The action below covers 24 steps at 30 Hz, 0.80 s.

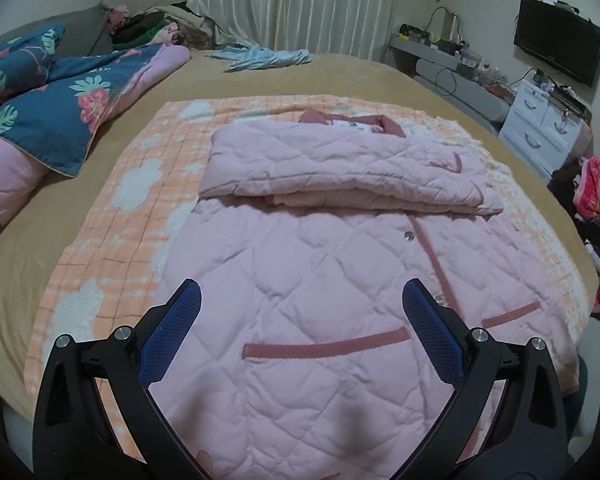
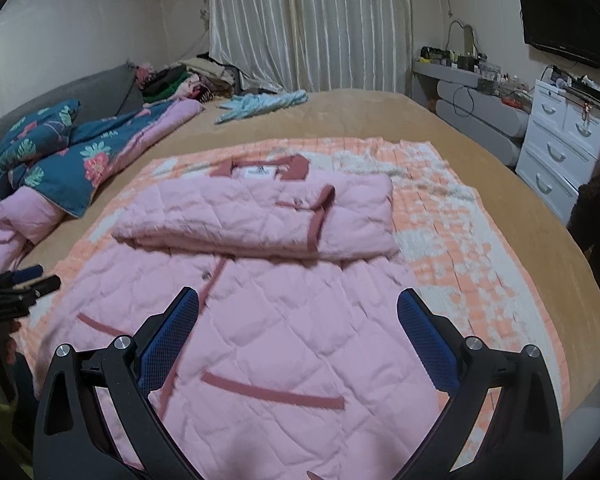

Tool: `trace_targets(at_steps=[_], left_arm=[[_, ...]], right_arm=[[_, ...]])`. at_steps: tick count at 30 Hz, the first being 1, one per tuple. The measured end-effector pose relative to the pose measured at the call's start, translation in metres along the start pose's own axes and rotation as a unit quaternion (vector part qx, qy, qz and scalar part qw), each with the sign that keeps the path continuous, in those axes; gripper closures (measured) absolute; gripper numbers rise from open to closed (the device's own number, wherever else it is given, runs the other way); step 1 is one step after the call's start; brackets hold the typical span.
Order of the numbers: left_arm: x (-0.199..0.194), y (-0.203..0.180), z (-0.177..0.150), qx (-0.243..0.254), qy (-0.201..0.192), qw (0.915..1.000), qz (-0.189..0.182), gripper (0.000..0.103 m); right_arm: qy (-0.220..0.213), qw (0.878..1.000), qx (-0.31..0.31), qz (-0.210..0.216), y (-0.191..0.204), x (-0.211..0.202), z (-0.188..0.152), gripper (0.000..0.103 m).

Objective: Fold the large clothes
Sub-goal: 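Grasp the ribbed jacket hem with both tools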

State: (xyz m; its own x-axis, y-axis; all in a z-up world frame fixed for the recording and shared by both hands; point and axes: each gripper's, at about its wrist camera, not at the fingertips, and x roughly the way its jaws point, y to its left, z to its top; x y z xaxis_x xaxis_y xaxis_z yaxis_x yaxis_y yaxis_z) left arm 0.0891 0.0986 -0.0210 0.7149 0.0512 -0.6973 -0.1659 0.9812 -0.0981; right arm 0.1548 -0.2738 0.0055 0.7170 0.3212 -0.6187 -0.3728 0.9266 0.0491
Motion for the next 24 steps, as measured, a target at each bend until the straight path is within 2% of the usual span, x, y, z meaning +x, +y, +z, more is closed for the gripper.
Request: trace_targets(at_steps=[8, 24], left_arm=[[0.01, 0.011, -0.021, 0.009, 0.02, 0.9996, 0.017, 0.008], [0.023, 0.049, -0.068, -0.015, 0.072, 0.9967, 0.035, 0.008]], right_arm=[[0.025, 0.999, 0.006, -0.018, -0.023, 0.006, -0.029, 0.004], [0.081, 0.996, 0.024, -0.038, -0.055, 0.02, -0.081, 0.004]])
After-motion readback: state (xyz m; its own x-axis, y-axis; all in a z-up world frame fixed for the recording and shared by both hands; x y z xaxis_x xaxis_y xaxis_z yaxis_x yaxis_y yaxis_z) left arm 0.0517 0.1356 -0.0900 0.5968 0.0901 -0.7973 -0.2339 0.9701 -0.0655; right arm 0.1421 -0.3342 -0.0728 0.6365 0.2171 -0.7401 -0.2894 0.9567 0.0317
